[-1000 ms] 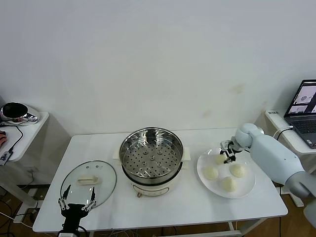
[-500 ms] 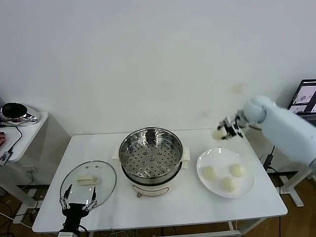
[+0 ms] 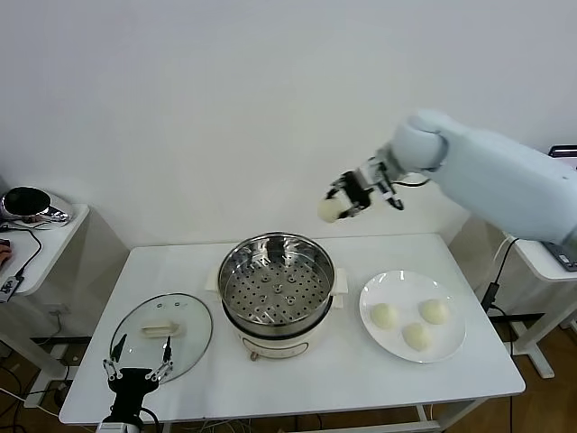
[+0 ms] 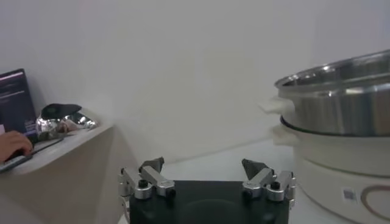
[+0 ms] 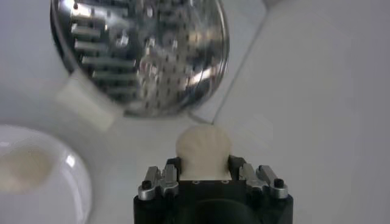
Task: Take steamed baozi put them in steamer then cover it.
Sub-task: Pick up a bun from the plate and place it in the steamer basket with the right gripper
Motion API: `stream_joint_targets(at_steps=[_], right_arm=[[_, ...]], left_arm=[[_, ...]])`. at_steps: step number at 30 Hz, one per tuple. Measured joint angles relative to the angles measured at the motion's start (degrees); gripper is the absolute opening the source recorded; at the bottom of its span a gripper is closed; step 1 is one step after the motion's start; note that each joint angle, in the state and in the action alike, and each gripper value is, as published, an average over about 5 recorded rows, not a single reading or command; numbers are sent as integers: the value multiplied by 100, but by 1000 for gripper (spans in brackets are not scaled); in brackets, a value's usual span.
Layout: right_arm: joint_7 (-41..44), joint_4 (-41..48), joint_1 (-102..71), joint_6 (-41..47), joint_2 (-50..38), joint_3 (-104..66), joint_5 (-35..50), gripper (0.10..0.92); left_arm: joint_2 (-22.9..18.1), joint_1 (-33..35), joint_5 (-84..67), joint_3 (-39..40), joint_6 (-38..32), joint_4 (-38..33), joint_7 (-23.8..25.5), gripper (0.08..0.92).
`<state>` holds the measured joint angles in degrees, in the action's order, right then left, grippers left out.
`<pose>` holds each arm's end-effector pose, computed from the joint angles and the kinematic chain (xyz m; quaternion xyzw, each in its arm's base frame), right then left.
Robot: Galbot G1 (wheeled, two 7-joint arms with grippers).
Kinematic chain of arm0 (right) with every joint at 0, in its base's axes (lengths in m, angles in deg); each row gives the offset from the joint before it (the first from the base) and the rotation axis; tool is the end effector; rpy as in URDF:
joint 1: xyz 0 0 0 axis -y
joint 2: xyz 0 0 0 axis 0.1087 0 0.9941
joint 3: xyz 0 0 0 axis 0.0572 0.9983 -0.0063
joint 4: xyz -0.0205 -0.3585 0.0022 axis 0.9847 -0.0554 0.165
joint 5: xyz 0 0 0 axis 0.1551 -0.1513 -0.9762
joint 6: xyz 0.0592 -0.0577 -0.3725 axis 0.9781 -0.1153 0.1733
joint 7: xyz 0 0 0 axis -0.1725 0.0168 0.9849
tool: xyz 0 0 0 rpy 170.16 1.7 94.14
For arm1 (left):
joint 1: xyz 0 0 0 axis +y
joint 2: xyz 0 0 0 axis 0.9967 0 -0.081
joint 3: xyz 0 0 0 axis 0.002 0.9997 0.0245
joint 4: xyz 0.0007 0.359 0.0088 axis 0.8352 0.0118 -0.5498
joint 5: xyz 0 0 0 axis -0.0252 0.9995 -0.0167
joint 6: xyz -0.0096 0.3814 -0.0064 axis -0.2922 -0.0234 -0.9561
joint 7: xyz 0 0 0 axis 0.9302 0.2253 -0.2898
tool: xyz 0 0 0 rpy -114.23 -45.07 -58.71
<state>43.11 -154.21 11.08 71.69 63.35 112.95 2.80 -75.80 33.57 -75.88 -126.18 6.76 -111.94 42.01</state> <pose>0.5946 0.0739 0.0045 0.5836 -0.4142 0.6978 0.0308 0.1587 0.0969 -0.3538 0.0524 -0.9882 -0.1336 0.0532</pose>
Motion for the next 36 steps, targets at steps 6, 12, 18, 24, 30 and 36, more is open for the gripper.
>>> stream_joint_targets(at_steps=[6,12,18,24,30,36], right_arm=[[-190,146,-113,-576,545,307,-464,501],[-377,301,-342,-1091,868,492,-1071,501],[-605,540,-614,-1546,1118,507,-1769,501],[-860,958,-892,-1957,1353,368,-2503,507],[-1111,1462,-1139,-2324,1605,130,-3155,510],[-1289,1798,-1284,-2573,1763,-6,-3535,627]], left_arm=[[3,30,-81,-74,17,-87,4,823],[-36,12,-103,-69,29,-128,8,823],[-53,-9,-121,-63,51,-198,14,823],[-69,18,-129,-52,48,-241,18,823],[-66,32,-145,-68,35,-258,15,823],[-81,28,-145,-58,32,-288,15,823]])
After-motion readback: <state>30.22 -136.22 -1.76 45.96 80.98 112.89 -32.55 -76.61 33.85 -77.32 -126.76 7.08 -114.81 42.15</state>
